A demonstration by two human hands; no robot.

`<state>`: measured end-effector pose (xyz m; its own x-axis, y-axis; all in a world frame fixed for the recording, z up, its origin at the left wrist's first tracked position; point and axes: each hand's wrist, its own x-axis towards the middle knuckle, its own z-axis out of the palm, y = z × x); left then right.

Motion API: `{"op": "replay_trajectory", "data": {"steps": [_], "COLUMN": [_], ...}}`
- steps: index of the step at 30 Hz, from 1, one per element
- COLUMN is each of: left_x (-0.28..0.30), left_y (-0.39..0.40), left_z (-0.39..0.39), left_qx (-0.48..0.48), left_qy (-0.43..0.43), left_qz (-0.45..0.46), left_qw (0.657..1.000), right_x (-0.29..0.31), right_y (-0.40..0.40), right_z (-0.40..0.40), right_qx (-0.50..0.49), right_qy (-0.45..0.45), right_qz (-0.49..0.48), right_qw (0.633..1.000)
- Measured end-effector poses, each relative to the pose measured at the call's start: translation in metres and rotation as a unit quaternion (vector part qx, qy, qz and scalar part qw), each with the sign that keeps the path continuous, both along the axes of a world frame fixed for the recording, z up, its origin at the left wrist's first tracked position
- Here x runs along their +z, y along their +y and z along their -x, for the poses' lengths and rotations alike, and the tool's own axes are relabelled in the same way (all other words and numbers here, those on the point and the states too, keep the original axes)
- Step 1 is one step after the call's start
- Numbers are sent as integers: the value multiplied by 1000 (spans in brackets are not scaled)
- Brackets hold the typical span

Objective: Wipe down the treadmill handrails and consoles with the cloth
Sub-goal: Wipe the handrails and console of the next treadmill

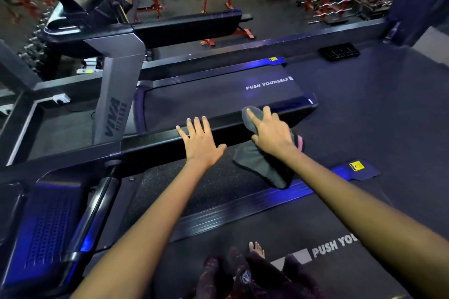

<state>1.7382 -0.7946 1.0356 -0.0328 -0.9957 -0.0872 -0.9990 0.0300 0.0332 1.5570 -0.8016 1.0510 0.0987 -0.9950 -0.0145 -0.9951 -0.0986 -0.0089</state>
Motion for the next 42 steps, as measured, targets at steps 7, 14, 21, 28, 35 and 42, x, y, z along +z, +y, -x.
{"op": "replay_trajectory", "data": {"steps": [7,14,21,28,35,42], "left_x": [2,-12,-13,-11,-10,-1], "left_y": [-9,-8,-8,-8,-7,-7], "left_z": [45,32,34,41,49,58], "left_qx": [-88,-122,-116,-86,-62,-32], "left_qy": [34,-10,-10,-15,-22,-12], "left_qz": [2,55,53,34,31,-3], "left_qw": [996,991,992,996,997,999], "right_x": [13,8,18,12,10,22], "right_y": [-21,-4,-26,-18,-19,-35], "right_z": [12,27,17,54,55,76], "right_qx": [-115,-72,-115,-41,-24,-56], "right_qy": [-10,53,-9,89,23,32], "right_qz": [-18,-2,-43,-13,-32,-33], "right_qw": [993,996,992,995,999,997]}}
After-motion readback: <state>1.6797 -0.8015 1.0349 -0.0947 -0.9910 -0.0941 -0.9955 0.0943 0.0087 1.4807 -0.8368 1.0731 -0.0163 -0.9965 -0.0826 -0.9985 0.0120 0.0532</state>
